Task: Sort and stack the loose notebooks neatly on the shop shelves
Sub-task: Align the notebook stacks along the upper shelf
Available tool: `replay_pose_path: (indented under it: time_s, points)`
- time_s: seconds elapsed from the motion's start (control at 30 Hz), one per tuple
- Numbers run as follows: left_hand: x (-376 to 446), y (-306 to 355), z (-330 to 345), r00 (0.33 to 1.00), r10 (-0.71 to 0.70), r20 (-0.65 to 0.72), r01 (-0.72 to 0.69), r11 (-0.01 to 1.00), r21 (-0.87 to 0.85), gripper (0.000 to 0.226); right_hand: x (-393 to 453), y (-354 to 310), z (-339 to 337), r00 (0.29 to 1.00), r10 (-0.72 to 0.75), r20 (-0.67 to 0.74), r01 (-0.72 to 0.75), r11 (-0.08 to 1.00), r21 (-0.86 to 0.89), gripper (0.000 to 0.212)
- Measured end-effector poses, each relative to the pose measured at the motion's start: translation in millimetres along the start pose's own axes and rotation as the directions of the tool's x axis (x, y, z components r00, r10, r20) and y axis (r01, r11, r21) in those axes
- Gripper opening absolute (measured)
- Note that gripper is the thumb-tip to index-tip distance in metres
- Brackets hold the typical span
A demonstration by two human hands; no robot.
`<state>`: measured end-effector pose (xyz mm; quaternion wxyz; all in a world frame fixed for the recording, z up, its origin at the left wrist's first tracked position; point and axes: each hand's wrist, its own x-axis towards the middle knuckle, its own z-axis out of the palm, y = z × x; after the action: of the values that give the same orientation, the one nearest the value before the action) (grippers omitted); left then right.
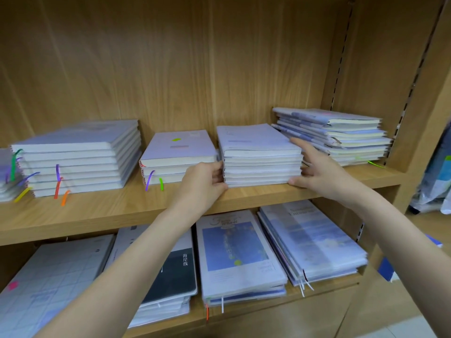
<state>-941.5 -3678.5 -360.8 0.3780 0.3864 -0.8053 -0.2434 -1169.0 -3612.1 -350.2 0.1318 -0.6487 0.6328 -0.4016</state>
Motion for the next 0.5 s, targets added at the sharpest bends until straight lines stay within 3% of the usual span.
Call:
replay_pose_path:
  time_s: [0.3, 0.5]
  points:
    - [17.4, -4.7, 19.0, 0.997, -0.027, -0.079, 0.039, 0.988, 0.152, 0.029, 20.8, 7.4, -5.9, 0.999, 0.037, 0.003, -0.036, 0.987, -0.157, 0.085]
    - [38.4, -3.8, 32.0, 0.99, -0.057, -0.132, 0.097, 0.943, 0.317, 0.022, 34.9, 7.8, 2.6, 0.996, 0.013, -0.084, -0.034, 0.968, -0.249, 0.081]
